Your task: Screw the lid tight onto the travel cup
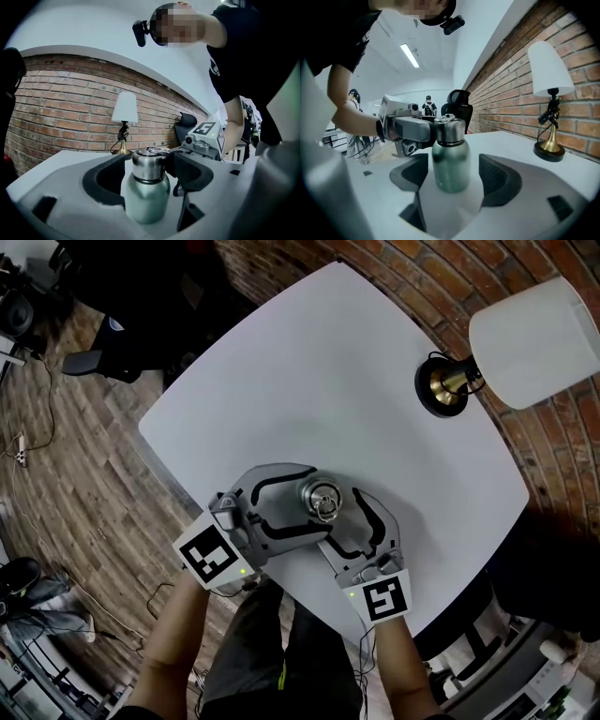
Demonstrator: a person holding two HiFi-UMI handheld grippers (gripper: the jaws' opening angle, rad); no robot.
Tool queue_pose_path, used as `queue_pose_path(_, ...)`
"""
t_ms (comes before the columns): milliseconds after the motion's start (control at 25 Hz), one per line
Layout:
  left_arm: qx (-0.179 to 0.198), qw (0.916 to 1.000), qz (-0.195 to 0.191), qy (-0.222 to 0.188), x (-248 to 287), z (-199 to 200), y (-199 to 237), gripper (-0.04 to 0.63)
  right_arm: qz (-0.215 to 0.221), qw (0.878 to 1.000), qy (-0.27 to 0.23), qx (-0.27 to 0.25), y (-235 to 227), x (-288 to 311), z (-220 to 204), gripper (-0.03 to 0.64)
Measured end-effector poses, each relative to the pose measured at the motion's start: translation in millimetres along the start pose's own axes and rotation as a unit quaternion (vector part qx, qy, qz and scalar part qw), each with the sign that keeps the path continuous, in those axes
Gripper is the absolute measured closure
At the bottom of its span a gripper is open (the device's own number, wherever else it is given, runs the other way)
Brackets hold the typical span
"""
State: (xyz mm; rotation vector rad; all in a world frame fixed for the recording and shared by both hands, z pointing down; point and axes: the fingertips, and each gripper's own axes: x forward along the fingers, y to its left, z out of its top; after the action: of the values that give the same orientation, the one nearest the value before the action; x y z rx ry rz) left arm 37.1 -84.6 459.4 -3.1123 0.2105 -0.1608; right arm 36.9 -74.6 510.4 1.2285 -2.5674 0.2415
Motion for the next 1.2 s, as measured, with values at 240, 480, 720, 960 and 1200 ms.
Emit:
queue_pose_path(240, -0.01, 0.9994, 0.031, 0.007, -24.0, -0.8, -5.5, 0.273, -0.004, 0.999, 0.022, 0.028, 4.7, -19.0, -9.0, 0.29)
queue_pose_path(480, -0.067, 0.9933, 0.093, 0.014, -47.1, -10.8, -13.4, 0.311, -0.014, 0.998, 0.031, 0.044, 12.1, -33.5, -6.4, 0.316)
queue_pose_path(720, -0.145, 0.976, 0.161, 0.019, -66.8, -21.4, -24.1, 0.482, -0.042, 0.998, 0.023, 0.031, 8.5, -45.7, 3.4, 0.491)
queue_pose_path(960, -0.137, 0.9711, 0.195, 0.015, -72.3, -0.9, -22.1, 0.56, -0.072, 0.997, 0.011, 0.036, 3.7, -59.9, 26.5, 0.603)
queue_pose_path(1200, -0.113, 0.9663, 0.23, -0.014, -96.7, 61.6, -12.6, 0.571, -0.094, 0.994, -0.026, 0.053, 3.7, -84.1, 75.0, 0.604)
